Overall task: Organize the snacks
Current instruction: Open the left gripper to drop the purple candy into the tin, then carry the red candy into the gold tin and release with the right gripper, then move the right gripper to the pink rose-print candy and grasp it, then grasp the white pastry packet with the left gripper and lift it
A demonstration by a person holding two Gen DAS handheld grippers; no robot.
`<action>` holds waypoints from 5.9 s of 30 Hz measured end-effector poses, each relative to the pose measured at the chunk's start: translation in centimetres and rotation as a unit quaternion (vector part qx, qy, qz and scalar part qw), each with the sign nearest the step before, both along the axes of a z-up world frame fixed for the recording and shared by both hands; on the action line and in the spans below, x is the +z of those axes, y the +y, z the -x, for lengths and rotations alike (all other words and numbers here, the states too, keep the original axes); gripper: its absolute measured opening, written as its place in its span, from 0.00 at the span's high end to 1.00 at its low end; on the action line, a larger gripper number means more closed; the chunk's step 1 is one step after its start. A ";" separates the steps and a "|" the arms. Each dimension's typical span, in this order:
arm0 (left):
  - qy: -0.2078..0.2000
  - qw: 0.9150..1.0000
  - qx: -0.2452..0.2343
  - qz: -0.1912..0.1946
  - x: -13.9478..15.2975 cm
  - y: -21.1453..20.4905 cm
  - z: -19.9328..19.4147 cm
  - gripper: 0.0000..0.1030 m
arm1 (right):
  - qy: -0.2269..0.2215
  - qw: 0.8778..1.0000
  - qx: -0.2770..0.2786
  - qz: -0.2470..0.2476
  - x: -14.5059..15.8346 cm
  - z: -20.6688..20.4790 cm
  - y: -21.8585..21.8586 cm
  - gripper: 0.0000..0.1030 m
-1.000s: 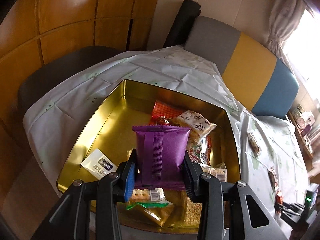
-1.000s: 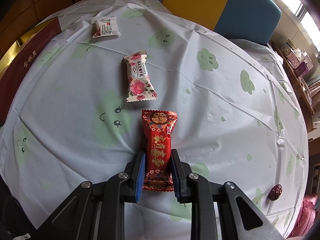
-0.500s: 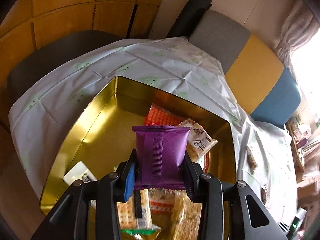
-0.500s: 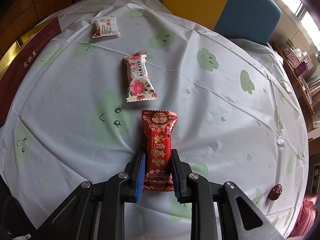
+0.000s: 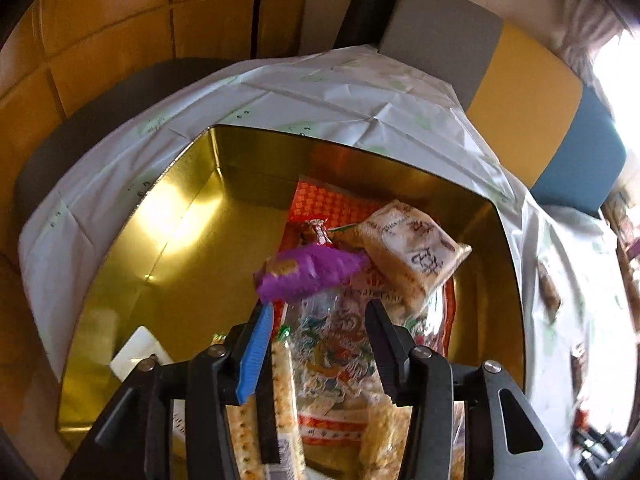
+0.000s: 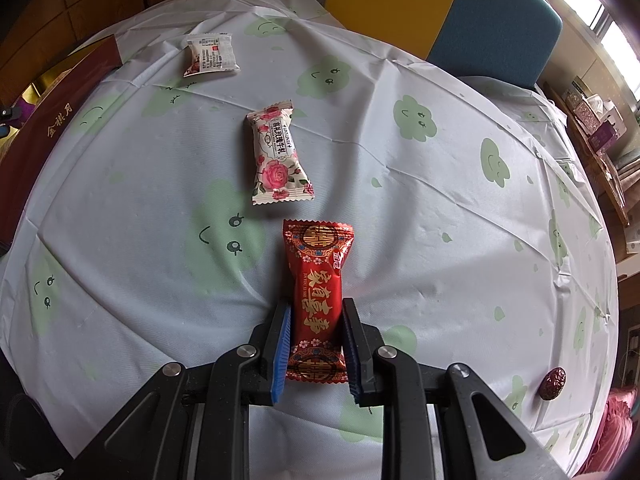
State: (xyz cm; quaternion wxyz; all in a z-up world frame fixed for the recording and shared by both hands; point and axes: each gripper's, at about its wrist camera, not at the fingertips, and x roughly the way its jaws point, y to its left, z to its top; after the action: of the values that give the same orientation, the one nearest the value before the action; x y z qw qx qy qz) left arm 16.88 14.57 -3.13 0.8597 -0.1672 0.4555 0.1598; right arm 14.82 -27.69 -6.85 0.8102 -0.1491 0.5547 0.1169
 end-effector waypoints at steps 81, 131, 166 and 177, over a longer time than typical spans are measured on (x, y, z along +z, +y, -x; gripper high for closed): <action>-0.097 0.986 -0.125 -0.053 2.9 -9.3 13.9 0.53 | -0.042 0.977 0.118 -0.173 8.9 -0.4 15.9 0.79; -0.091 0.983 -0.143 -0.077 3.7 -11.7 13.6 0.53 | -0.088 0.990 0.013 -0.113 7.3 -1.0 3.5 0.66; -0.072 0.961 -0.257 -0.071 3.1 -18.7 11.9 0.53 | -0.013 0.998 -0.007 -0.057 1.5 -9.3 4.3 0.80; -0.072 0.956 -0.279 -0.060 3.4 -20.7 10.0 0.53 | 0.009 1.000 -0.005 -0.014 2.6 -5.4 -0.9 0.79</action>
State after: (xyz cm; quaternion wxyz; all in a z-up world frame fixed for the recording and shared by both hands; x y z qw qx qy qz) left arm 6.85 -6.17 0.27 0.9091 0.0074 0.4102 -0.0725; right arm 20.22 -28.58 -4.30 0.8078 -0.1340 0.5609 0.1218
